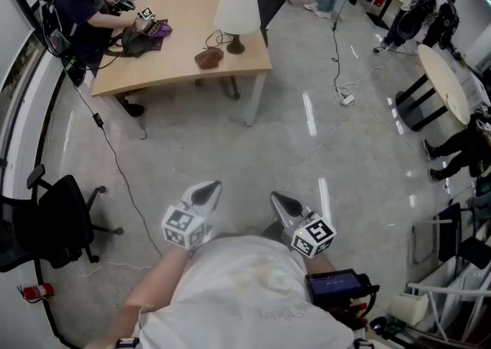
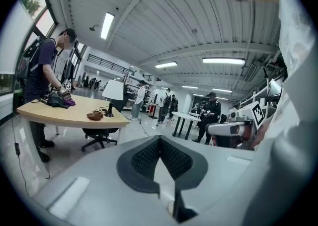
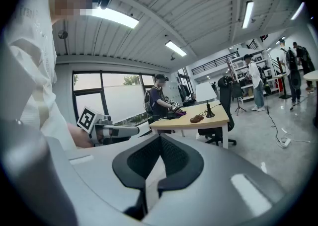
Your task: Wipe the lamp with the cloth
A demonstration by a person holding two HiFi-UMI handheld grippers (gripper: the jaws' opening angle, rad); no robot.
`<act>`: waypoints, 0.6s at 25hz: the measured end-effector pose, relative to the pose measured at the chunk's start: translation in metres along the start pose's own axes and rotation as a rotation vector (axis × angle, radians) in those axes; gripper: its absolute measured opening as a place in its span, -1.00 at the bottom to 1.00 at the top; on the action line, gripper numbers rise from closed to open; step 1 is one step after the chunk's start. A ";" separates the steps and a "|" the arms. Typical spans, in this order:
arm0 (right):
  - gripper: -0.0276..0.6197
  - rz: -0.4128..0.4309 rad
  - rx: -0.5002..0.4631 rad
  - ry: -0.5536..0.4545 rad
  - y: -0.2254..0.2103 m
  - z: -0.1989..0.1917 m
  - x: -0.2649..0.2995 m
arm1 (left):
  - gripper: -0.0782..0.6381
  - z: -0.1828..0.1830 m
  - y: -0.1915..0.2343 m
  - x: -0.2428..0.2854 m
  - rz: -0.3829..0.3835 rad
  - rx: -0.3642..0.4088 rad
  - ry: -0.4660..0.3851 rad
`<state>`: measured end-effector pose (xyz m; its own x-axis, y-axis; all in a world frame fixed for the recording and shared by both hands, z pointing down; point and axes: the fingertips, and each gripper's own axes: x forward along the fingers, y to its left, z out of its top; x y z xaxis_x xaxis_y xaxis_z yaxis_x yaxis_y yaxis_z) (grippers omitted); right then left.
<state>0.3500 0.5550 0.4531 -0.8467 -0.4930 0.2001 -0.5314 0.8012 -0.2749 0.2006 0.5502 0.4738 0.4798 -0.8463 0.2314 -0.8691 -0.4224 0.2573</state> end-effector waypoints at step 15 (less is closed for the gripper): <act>-0.87 -0.029 -0.033 -0.019 -0.011 0.010 0.008 | -0.78 0.017 -0.006 0.004 -0.017 0.039 -0.011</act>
<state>0.3489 0.5390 0.4487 -0.8314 -0.5223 0.1898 -0.5551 0.7970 -0.2382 0.2058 0.5442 0.4574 0.4937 -0.8421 0.2171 -0.8648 -0.4493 0.2240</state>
